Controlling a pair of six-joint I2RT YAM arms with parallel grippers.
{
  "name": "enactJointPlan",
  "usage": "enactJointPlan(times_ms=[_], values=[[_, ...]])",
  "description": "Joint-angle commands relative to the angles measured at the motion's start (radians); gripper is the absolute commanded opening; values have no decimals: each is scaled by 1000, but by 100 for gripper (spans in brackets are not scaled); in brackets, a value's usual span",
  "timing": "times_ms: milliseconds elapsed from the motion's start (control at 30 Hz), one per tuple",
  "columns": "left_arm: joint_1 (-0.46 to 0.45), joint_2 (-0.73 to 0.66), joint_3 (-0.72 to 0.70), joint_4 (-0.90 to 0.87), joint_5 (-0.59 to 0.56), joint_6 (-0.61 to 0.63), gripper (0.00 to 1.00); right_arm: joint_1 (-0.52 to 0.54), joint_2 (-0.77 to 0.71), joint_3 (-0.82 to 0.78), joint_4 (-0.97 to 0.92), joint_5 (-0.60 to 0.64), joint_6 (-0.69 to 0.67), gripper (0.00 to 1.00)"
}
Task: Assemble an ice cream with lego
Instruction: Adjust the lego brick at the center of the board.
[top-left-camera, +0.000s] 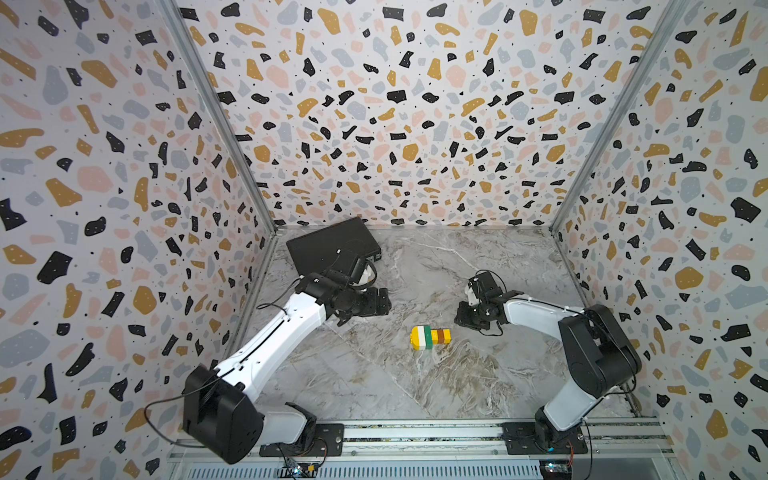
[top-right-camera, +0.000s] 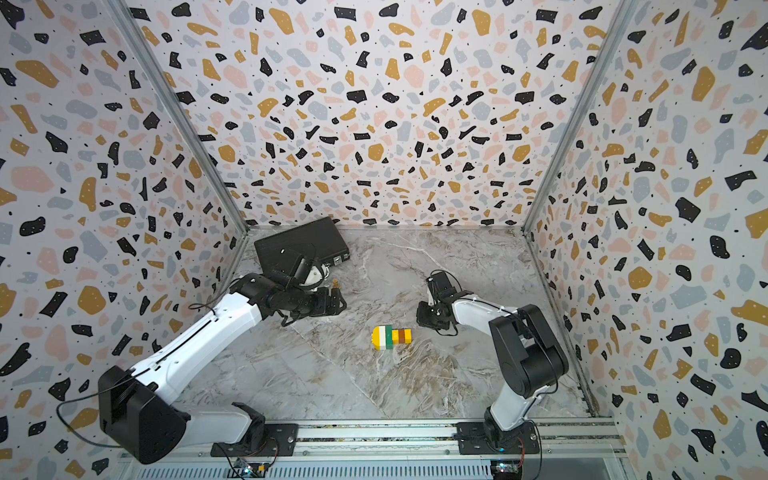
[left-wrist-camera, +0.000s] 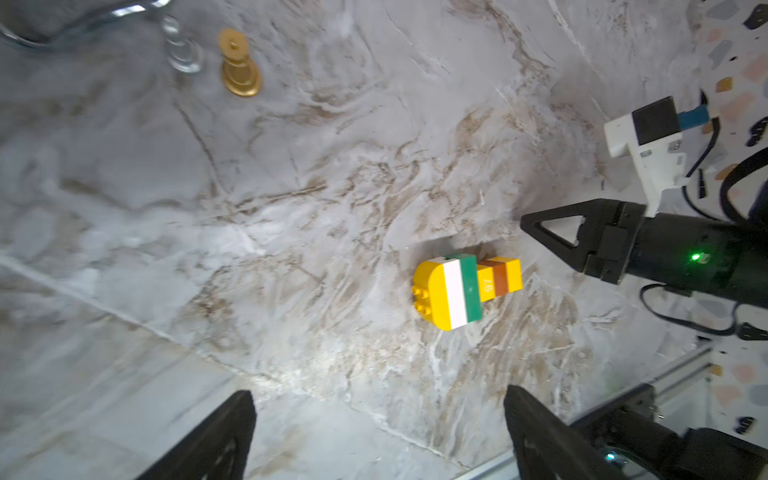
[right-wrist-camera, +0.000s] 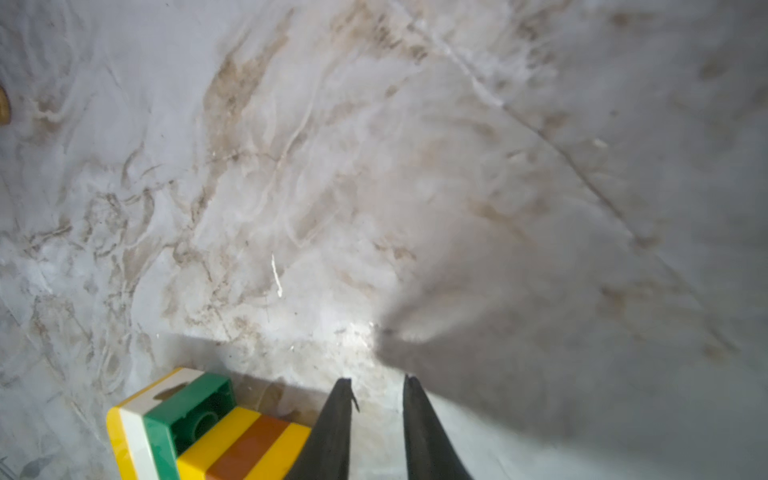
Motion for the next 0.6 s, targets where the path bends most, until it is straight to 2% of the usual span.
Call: enactJointPlan(times_ms=[0, 100, 233, 567], values=[[10, -70, -46, -63, -133, 75, 97, 14, 29, 70, -68, -36, -27, 23], [14, -125, -92, -60, -174, 90, 99, 27, 54, 101, -106, -37, -43, 20], [19, -171, -168, -10, -175, 84, 99, 57, 38, 76, -125, -40, -39, 17], [27, -161, -157, -25, -145, 91, 100, 200, -17, 10, -131, 12, 34, 17]])
